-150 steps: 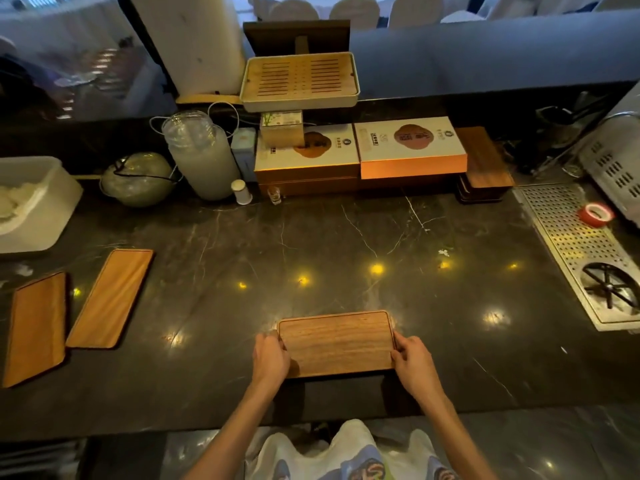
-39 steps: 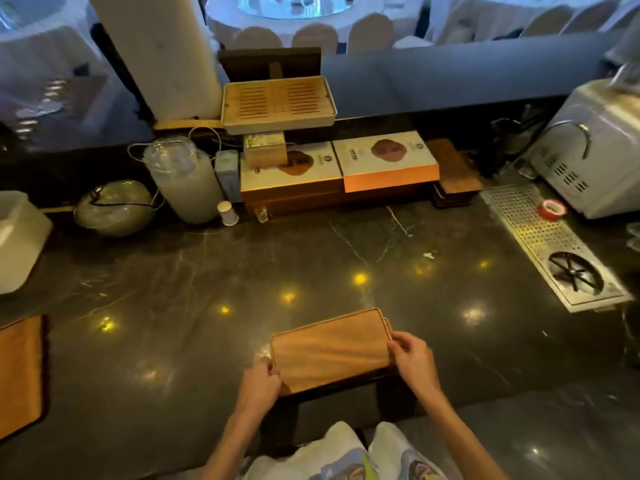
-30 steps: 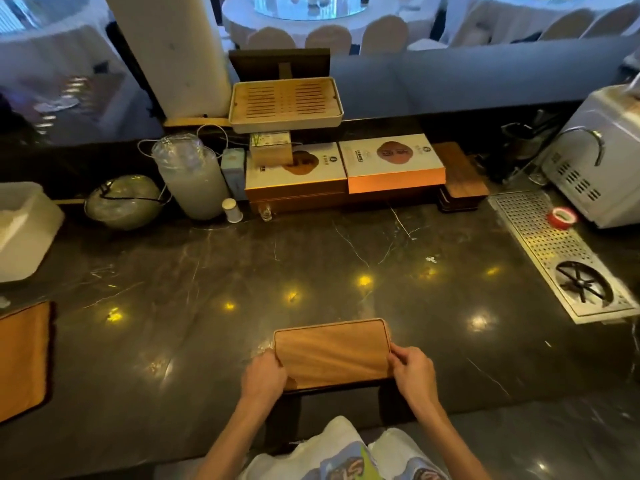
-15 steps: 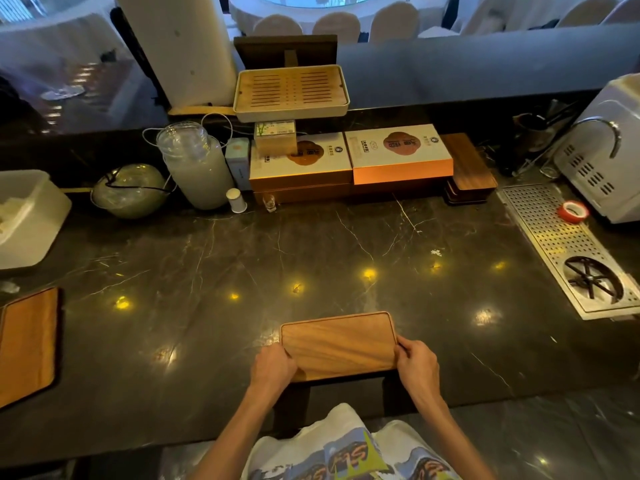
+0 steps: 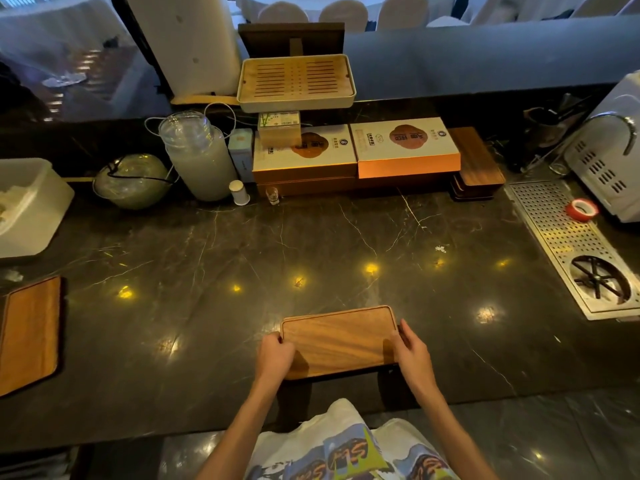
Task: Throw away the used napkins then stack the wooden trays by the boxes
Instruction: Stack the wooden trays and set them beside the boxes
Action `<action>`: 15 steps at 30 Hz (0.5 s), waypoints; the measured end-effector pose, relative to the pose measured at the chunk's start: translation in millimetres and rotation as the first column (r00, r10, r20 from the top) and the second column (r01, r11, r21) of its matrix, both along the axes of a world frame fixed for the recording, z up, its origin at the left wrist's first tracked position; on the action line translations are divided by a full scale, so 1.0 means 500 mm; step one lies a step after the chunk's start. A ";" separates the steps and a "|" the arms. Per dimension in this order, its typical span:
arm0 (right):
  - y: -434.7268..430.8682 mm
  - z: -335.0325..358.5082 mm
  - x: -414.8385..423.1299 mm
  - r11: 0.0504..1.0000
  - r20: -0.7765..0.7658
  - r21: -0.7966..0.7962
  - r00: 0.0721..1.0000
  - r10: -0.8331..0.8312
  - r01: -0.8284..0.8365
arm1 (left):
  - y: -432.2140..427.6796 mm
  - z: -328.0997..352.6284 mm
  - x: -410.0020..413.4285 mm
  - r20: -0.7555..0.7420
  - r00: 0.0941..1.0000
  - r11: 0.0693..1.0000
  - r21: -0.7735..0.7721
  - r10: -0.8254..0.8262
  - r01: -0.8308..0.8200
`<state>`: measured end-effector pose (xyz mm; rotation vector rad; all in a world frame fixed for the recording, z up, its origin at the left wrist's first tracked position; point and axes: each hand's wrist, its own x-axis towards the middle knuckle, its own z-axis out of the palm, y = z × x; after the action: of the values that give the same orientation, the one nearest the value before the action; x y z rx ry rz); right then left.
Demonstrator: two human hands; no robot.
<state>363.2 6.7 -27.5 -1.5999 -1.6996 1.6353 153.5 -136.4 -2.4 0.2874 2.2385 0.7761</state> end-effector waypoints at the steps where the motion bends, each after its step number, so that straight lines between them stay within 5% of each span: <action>1: -0.002 -0.001 -0.001 1.000 -0.016 -0.019 1.000 0.016 -0.016 | 0.001 -0.001 0.003 0.038 0.999 0.999 0.026 0.027 -0.028; 15: -0.003 -0.024 0.003 0.999 0.082 0.028 0.996 0.042 -0.045 | -0.019 -0.011 -0.009 -0.057 0.997 0.997 0.060 -0.053 0.056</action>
<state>364.7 5.4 -39.4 -1.6469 -1.8026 1.5770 149.1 -146.1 -7.8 0.4023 2.2516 0.8180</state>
